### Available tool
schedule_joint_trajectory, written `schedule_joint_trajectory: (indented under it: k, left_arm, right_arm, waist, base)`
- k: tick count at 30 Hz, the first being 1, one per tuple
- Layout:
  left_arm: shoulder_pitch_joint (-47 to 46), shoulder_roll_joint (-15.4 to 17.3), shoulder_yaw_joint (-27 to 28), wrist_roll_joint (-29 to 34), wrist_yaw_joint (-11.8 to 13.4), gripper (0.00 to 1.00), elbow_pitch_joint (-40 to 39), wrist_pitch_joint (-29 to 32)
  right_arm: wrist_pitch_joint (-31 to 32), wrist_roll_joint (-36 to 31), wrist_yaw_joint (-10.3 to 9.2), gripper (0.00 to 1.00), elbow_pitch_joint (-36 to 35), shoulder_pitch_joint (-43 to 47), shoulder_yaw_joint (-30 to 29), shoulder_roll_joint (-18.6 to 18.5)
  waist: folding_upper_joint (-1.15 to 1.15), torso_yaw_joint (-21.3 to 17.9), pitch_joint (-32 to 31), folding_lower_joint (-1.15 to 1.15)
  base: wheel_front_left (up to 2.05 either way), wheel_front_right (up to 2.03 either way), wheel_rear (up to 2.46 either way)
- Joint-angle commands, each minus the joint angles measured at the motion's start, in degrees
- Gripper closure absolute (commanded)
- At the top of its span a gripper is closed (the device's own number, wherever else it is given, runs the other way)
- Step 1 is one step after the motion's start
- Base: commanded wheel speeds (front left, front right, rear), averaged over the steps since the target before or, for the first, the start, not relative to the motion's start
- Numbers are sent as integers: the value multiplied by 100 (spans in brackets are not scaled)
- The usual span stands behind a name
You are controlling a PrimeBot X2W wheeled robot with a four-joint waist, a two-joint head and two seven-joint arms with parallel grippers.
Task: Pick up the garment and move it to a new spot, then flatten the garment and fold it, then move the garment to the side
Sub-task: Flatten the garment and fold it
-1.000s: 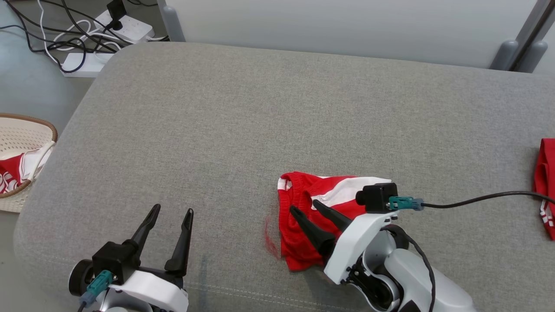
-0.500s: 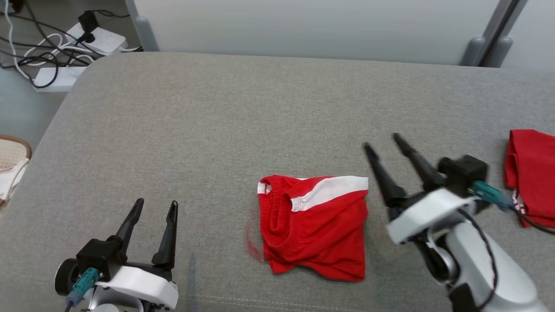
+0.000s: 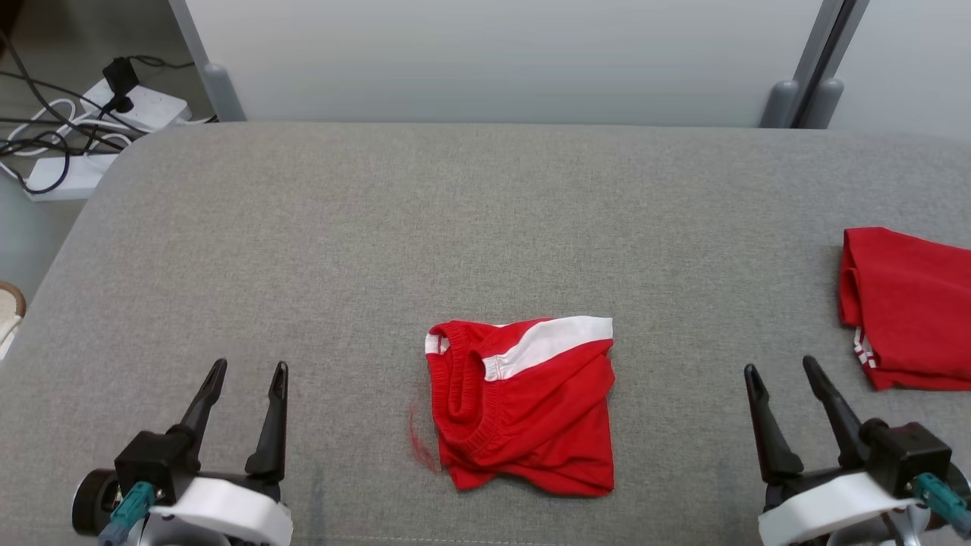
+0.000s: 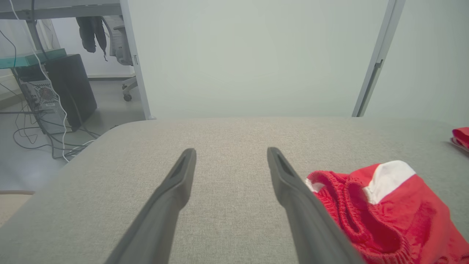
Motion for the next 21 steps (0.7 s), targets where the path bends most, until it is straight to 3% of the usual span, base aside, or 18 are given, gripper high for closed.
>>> schedule_joint_trajectory:
  k: [1,21]
  left_arm:
    - [-35,181,255,58,63,0,-161,-75]
    - [236,233,252,-36,225,0,-502,55]
  right_arm:
    - [-67,-75,8,0,-240,52,75,19]
    - [-67,-206,8,0,-326,308,13,177]
  waist:
    - [0,-51,-86,0]
    - [0,-207,-189,0]
  base:
    - [0,0,0]
    - [0,0,0]
